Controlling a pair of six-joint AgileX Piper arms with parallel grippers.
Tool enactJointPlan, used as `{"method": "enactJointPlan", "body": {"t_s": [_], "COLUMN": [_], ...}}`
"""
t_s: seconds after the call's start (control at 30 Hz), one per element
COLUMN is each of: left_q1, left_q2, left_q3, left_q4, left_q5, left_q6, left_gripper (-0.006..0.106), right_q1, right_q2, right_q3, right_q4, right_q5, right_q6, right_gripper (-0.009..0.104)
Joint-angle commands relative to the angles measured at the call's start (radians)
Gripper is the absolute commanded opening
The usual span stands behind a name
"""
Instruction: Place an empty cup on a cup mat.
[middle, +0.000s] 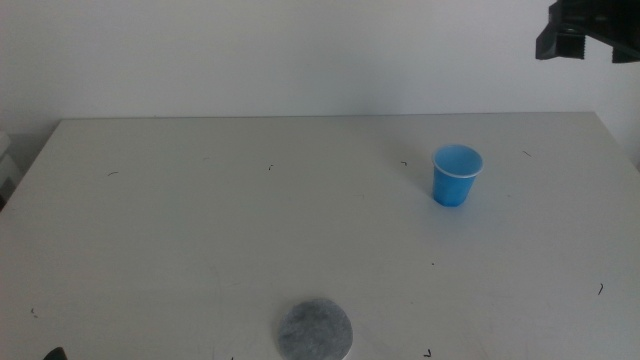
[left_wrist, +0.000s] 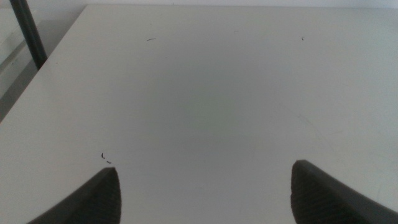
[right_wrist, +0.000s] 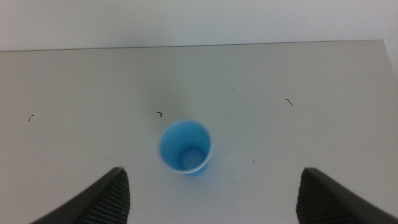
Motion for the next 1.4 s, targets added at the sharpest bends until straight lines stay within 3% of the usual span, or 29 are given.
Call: {"method": "enactJointPlan", "body": {"t_s": [0.0, 0.33, 0.53, 0.8, 1.2, 1.3, 1.37], "left_q1": [0.001, 0.001, 0.001, 0.001, 0.001, 0.001, 0.001], "left_q2": [-0.013, -0.013, -0.013, -0.013, -0.013, -0.013, -0.013], "left_q3": [-0.006, -0.006, -0.006, -0.006, -0.006, -0.006, -0.006], "left_q4": [0.0, 0.0, 0.0, 0.0, 0.0, 0.0, 0.0], "left_q5": [-0.066, -0.066, -0.066, -0.066, -0.066, -0.066, -0.066], "left_q6": [-0.011, -0.011, -0.011, -0.011, -0.011, -0.011, -0.011], "left_gripper": [0.105, 0.105, 0.105, 0.105, 0.105, 0.105, 0.105], "right_q1": [-0.001, -0.035, -0.064, -0.067, -0.067, -0.067, -0.067], "right_q2": [0.035, 0.299, 0.445, 0.577, 0.716, 0.728, 0.728], "right_q3": [-0.081, -0.294, -0.392, -0.395, -0.393, -0.393, -0.393], "right_q4": [-0.015, -0.001, 0.045, 0.126, 0.129, 0.129, 0.129], "right_q5": [-0.033, 0.073, 0.141, 0.128, 0.084, 0.074, 0.069], "right_q6": [0.003, 0.0, -0.003, -0.02, -0.021, -0.021, -0.021], "right_gripper": [0.094, 0.094, 0.094, 0.084, 0.059, 0.043, 0.025]}}
